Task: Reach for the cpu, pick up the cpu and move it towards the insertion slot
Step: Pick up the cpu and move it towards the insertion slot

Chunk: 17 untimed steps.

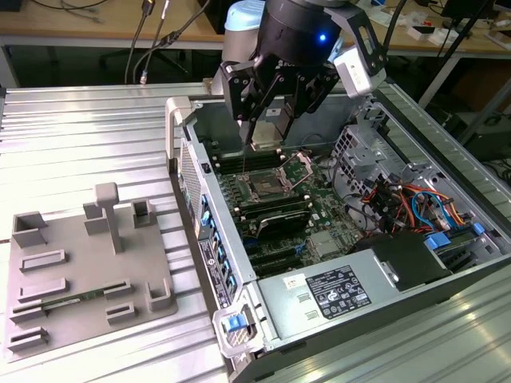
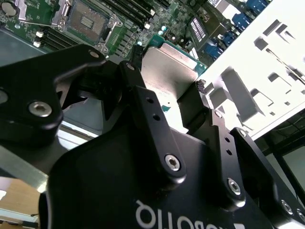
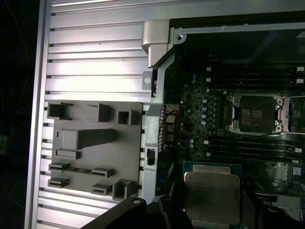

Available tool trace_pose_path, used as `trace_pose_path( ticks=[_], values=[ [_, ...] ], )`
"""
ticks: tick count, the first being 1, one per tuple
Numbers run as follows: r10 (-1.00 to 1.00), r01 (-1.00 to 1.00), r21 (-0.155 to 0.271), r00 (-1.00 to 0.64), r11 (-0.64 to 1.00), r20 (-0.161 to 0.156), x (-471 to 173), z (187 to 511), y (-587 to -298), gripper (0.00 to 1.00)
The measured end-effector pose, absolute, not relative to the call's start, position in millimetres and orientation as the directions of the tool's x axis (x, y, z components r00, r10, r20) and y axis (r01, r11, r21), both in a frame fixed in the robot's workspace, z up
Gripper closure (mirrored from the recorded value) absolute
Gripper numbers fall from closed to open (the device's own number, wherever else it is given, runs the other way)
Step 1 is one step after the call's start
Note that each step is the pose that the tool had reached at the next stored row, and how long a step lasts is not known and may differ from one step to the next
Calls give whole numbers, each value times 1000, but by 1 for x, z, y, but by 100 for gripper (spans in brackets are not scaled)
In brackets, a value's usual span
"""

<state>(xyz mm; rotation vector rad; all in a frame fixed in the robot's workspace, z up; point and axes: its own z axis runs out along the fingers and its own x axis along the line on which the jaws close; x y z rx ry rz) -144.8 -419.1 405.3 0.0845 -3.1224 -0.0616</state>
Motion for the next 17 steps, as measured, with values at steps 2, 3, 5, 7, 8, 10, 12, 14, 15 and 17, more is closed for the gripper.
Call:
trace_pose_path(
  ticks=[2, 3, 5, 7, 8, 10, 12, 14, 15, 17],
  values=[
    [-55, -54, 40, -998, 998, 16, -143, 405, -417, 45],
    [-55, -54, 40, -998, 998, 16, -142, 405, -416, 45],
    [-55, -54, 40, -998, 998, 16, -142, 405, -414, 45],
    [-55, -54, 40, -998, 998, 16, -140, 405, -412, 45],
    [-55, -54, 40, -998, 998, 16, -140, 405, -411, 45],
    [-55, -54, 40, -998, 998, 16, -139, 405, -410, 45],
    [-55, -54, 40, -998, 998, 16, -139, 405, -409, 45],
    [-54, -54, 40, -998, 998, 16, -138, 405, -408, 45],
    [-55, -54, 40, -998, 998, 16, -138, 405, -407, 45],
    [-55, -54, 40, -998, 998, 16, -137, 405, -406, 45]
  ],
)
